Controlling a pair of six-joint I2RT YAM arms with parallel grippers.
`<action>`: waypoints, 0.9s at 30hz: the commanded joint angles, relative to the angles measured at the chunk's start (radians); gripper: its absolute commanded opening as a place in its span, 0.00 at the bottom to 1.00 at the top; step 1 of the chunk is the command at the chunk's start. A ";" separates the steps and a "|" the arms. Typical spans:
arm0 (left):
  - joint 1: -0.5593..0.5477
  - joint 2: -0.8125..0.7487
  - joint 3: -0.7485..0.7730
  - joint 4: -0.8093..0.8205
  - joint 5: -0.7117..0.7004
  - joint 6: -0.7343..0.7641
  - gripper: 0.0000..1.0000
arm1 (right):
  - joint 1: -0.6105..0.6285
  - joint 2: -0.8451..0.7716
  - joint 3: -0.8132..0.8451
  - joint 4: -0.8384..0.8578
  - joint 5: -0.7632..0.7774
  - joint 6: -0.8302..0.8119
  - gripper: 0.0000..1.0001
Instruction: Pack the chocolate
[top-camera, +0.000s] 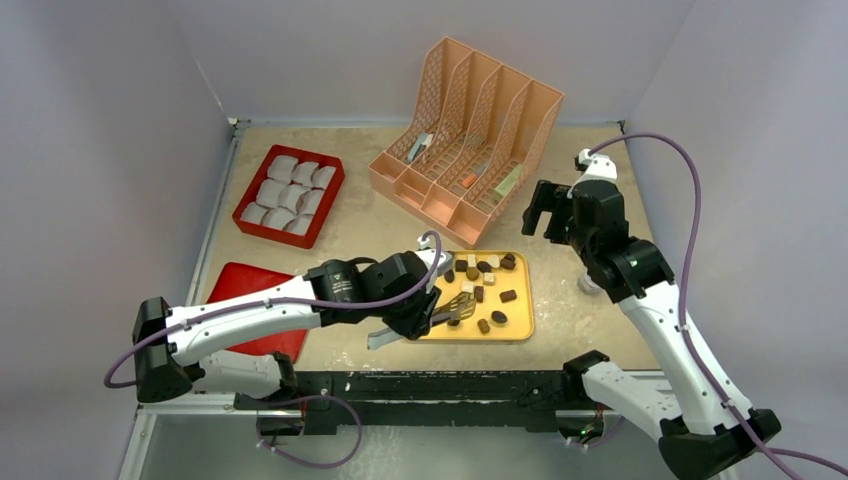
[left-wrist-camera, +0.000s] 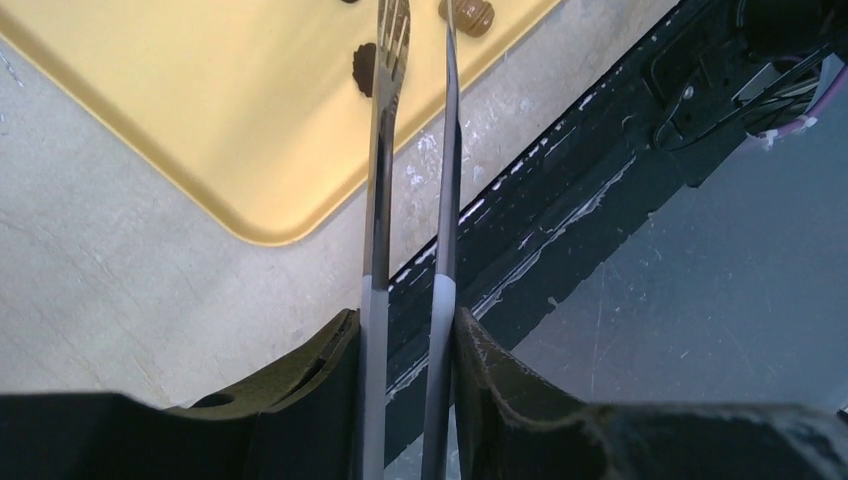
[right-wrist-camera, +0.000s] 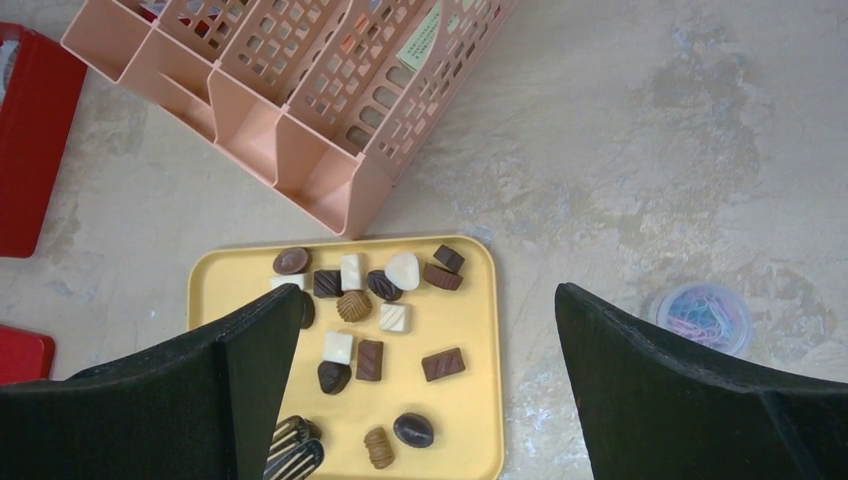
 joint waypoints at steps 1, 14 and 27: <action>-0.029 -0.019 0.001 -0.017 -0.028 -0.039 0.34 | -0.002 -0.026 0.028 0.010 0.024 -0.015 0.98; -0.053 0.014 -0.023 -0.028 -0.103 -0.034 0.37 | -0.002 -0.034 0.030 0.006 0.025 -0.015 0.98; -0.069 0.044 -0.058 0.023 -0.097 -0.036 0.37 | -0.002 -0.032 0.031 0.004 0.023 -0.010 0.98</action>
